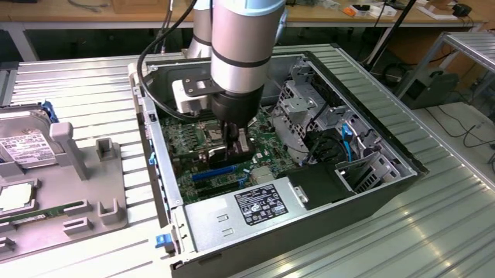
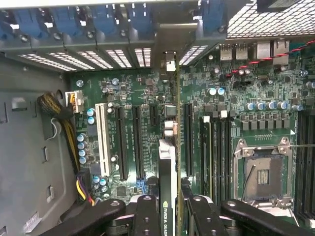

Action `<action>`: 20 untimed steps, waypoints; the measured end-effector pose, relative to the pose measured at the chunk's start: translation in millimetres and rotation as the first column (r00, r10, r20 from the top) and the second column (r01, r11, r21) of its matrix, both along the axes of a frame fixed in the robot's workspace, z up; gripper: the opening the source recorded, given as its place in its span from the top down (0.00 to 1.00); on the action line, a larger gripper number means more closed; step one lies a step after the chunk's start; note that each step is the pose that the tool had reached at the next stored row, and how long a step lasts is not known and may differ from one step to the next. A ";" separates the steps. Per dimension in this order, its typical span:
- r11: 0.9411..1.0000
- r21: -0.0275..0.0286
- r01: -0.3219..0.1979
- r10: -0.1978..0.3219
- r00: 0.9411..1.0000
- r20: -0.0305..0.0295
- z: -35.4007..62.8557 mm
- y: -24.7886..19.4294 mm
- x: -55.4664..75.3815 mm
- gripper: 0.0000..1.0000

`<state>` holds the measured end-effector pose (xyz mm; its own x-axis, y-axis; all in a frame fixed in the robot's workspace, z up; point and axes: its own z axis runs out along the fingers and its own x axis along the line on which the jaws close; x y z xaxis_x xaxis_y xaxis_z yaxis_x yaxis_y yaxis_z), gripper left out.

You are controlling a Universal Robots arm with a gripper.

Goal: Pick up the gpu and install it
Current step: 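Insert the gpu into the slot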

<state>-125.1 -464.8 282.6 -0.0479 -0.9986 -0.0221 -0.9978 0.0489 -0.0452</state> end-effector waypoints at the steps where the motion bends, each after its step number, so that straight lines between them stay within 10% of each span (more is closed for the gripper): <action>1: 1.000 0.000 0.000 0.000 1.000 -0.006 -0.1 0.4 1.9 0.73; 8: 1.000 -0.004 0.000 0.000 1.000 -0.009 -0.4 1.4 12.4 0.73; 11: 1.000 -0.007 0.000 -0.001 0.999 -0.045 -2.2 2.3 12.8 0.73; 13: 1.000 -0.007 0.000 -0.001 0.999 -0.046 -2.4 2.3 13.0 0.73; 16: 1.000 -0.007 0.001 -0.001 0.998 -0.064 -3.4 2.3 12.7 0.73; 20: 1.000 -0.007 0.001 -0.002 0.998 -0.066 -3.7 2.4 12.0 0.73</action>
<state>-113.2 -462.4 278.9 -0.0504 -0.9987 -0.0121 -0.9985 0.0502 0.0208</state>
